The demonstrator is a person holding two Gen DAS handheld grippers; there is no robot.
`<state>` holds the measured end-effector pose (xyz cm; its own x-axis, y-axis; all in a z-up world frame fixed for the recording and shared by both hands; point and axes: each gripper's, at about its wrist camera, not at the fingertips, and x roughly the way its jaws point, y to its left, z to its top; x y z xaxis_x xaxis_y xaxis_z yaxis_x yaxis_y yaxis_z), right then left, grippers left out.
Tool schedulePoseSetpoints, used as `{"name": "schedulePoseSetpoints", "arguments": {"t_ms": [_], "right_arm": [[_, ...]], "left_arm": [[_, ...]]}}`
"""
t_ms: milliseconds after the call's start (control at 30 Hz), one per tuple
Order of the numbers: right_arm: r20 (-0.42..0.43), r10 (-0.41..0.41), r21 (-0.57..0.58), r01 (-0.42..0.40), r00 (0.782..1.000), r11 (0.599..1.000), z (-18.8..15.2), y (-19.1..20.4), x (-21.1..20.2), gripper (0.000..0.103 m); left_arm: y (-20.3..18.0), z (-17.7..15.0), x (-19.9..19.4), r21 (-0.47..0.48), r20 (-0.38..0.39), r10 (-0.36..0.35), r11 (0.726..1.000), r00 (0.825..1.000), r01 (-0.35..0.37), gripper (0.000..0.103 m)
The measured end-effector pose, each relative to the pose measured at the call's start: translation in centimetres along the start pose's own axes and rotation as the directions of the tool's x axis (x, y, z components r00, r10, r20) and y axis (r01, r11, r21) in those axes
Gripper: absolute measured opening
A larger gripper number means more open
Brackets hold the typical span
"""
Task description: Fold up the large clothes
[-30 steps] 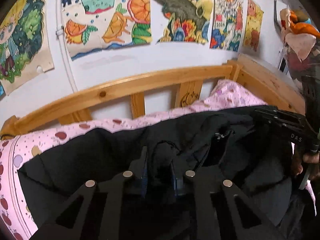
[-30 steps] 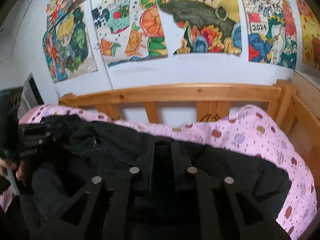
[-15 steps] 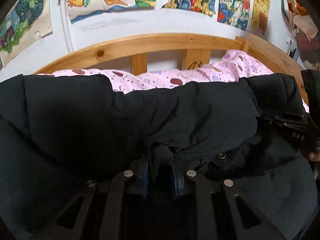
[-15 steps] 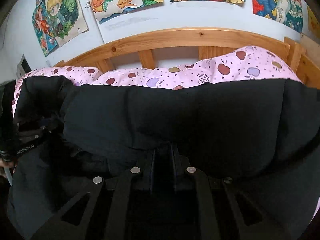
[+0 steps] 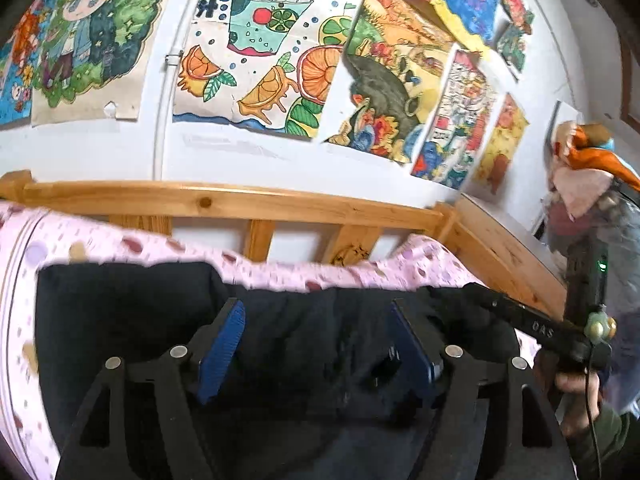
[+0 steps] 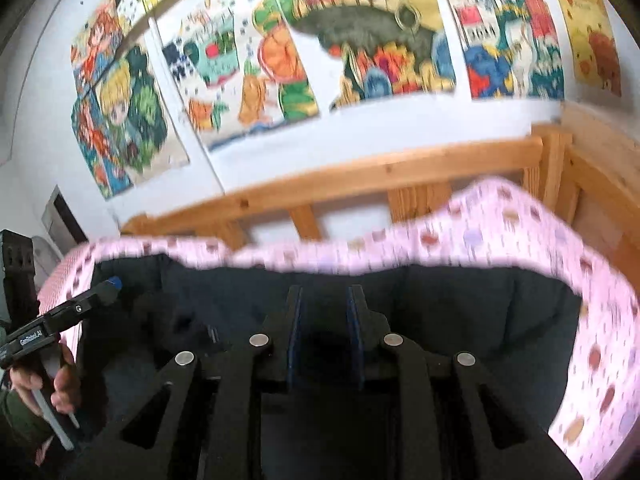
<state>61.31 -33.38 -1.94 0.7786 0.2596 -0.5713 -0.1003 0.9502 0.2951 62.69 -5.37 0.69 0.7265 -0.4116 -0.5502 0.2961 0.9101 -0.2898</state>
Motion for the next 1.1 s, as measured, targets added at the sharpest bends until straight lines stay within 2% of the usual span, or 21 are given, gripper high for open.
{"name": "schedulePoseSetpoints", "arguments": {"t_ms": [67, 167, 233, 267, 433, 533, 567, 633, 667, 700, 733, 867, 967, 1000, 1033, 1067, 1100], "right_arm": [[-0.018, 0.052, 0.012, -0.052, 0.998, 0.999, 0.7, 0.6, 1.7, 0.02], [-0.098, 0.164, 0.063, -0.158, 0.982, 0.985, -0.3, 1.3, 5.2, 0.02], [-0.165, 0.14, 0.022, -0.138, 0.976, 0.99, -2.2, 2.0, 7.2, 0.02], [-0.178, 0.126, 0.004, -0.128, 0.976, 0.992, -2.9, 2.3, 7.5, 0.02], [-0.287, 0.144, -0.044, -0.164, 0.947, 0.986, -5.9, 1.0, 8.6, 0.014], [-0.286, 0.199, 0.017, -0.202, 0.938, 0.979, -7.1, -0.2, 8.9, 0.01], [-0.282, 0.209, 0.044, -0.205, 0.936, 0.978, -7.6, -0.8, 9.3, 0.004], [-0.288, 0.204, 0.073, -0.191, 0.935, 0.979, -8.5, -1.3, 10.3, 0.0], [-0.29, 0.199, 0.072, -0.186, 0.936, 0.98, -8.6, -1.1, 10.5, 0.0], [-0.292, 0.19, 0.065, -0.179, 0.937, 0.982, -8.9, -1.0, 10.6, 0.0], [-0.287, 0.187, 0.059, -0.177, 0.94, 0.982, -9.0, -0.9, 10.4, 0.0], [-0.221, 0.213, 0.073, -0.202, 0.952, 0.977, -8.2, -0.9, 8.4, 0.0], [-0.133, 0.156, 0.047, -0.151, 0.979, 0.987, -7.5, -0.6, 5.1, 0.004], [-0.095, 0.109, 0.034, -0.106, 0.99, 0.994, -7.2, -0.3, 3.8, 0.006], [-0.059, 0.059, 0.022, -0.058, 0.996, 0.998, -7.1, 0.0, 2.4, 0.009], [-0.042, 0.042, 0.018, -0.042, 0.998, 0.999, -6.9, 0.2, 1.5, 0.018], [-0.017, 0.021, 0.011, -0.02, 1.0, 1.0, -6.8, 0.4, 0.1, 0.033]], "left_arm": [[-0.4, 0.3, 1.9, -0.002, -0.019, 0.003, 1.0, 1.0, -0.003, 0.072], [-0.3, -0.9, 5.1, -0.022, -0.082, 0.004, 1.0, 0.997, -0.006, 0.072], [0.1, -2.5, 6.6, 0.0, -0.146, 0.022, 1.0, 0.989, -0.023, 0.071], [0.1, -3.2, 7.2, 0.042, -0.17, 0.052, 0.998, 0.984, -0.045, 0.071], [-0.5, -5.3, 7.9, 0.167, -0.223, 0.098, 0.984, 0.97, -0.061, 0.07], [-1.3, -6.7, 9.0, 0.239, -0.247, 0.184, 0.963, 0.951, -0.124, 0.07], [-1.6, -7.1, 9.4, 0.263, -0.252, 0.216, 0.953, 0.943, -0.148, 0.07], [-2.1, -7.7, 10.4, 0.308, -0.257, 0.276, 0.932, 0.926, -0.192, 0.071], [-2.3, -7.9, 10.5, 0.322, -0.252, 0.29, 0.925, 0.923, -0.203, 0.071], [-2.5, -8.0, 10.4, 0.326, -0.241, 0.292, 0.922, 0.926, -0.206, 0.071], [-2.4, -7.8, 9.8, 0.316, -0.222, 0.274, 0.928, 0.936, -0.197, 0.071], [-1.5, -6.6, 7.1, 0.228, -0.164, 0.186, 0.963, 0.969, -0.146, 0.071], [-1.3, -5.8, 4.0, 0.146, -0.106, 0.174, 0.977, 0.979, -0.158, 0.071], [-1.2, -5.6, 3.2, 0.131, -0.09, 0.173, 0.978, 0.981, -0.161, 0.071], [-1.5, -5.4, 2.2, 0.117, -0.073, 0.176, 0.979, 0.982, -0.166, 0.072], [-1.8, -5.3, 1.2, 0.107, -0.059, 0.181, 0.979, 0.982, -0.174, 0.075], [-2.1, -5.1, 0.1, 0.097, -0.045, 0.188, 0.978, 0.981, -0.183, 0.078]]}}
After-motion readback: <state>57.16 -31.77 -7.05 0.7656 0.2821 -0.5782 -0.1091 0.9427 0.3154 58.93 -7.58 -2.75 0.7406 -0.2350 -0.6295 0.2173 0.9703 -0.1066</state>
